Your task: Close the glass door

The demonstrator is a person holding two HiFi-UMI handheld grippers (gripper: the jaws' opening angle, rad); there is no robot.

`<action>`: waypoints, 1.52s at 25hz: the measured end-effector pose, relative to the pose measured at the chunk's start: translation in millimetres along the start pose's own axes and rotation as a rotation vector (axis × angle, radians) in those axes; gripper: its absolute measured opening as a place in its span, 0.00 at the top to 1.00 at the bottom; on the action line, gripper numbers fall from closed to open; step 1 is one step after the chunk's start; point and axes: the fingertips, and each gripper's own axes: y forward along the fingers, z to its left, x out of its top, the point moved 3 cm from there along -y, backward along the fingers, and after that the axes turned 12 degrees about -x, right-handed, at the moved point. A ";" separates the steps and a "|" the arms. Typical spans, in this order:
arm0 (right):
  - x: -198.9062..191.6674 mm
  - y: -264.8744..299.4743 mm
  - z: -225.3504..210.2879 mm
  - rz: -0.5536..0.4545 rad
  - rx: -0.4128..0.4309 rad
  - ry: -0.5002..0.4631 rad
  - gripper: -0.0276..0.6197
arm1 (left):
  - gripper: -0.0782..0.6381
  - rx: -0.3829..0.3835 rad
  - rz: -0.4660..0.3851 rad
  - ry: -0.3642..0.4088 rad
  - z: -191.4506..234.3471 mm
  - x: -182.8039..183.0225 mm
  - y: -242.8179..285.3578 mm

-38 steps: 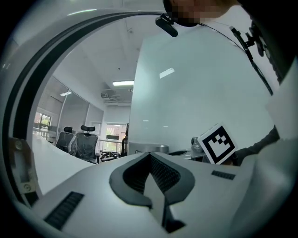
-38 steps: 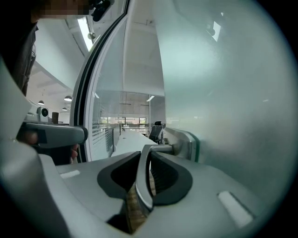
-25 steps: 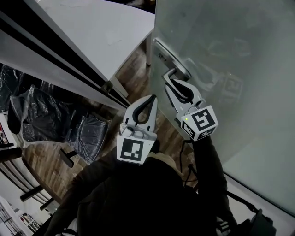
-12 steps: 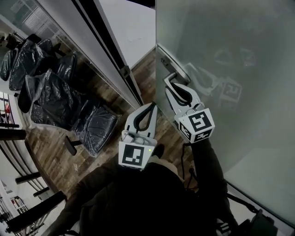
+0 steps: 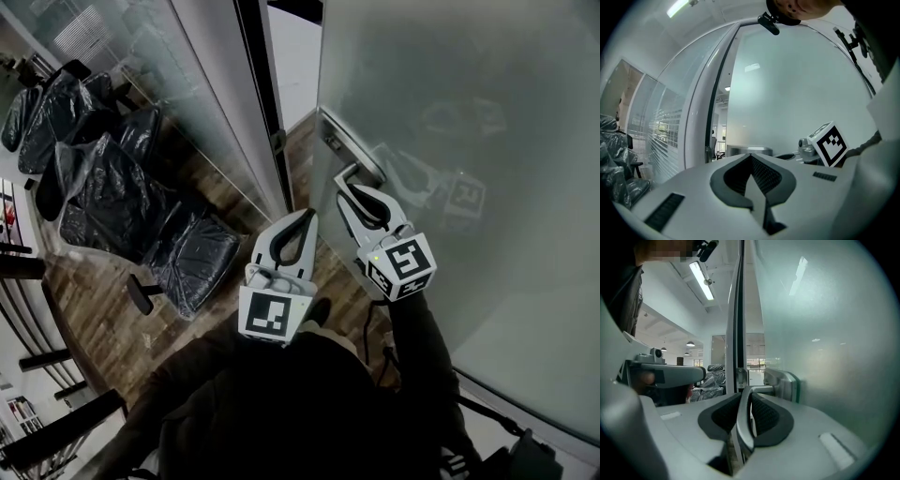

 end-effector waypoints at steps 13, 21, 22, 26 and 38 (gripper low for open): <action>2.4 -18.3 46.8 0.007 0.052 -0.010 0.85 | 0.90 -0.012 -0.036 0.037 -6.3 23.2 -25.9; 0.2 -23.1 60.3 0.003 0.080 -0.015 0.85 | 0.90 0.000 -0.034 0.047 -6.8 24.2 -30.8; 0.8 -22.9 61.4 0.002 0.083 -0.016 0.85 | 0.90 0.002 -0.034 0.047 -6.0 25.4 -30.8; 0.4 -25.3 67.0 0.000 0.097 -0.012 0.85 | 0.90 0.005 -0.038 0.053 -6.5 28.0 -32.8; -3.0 -25.5 73.0 0.003 0.114 -0.006 0.86 | 0.90 0.012 -0.046 0.066 -11.9 30.3 -35.7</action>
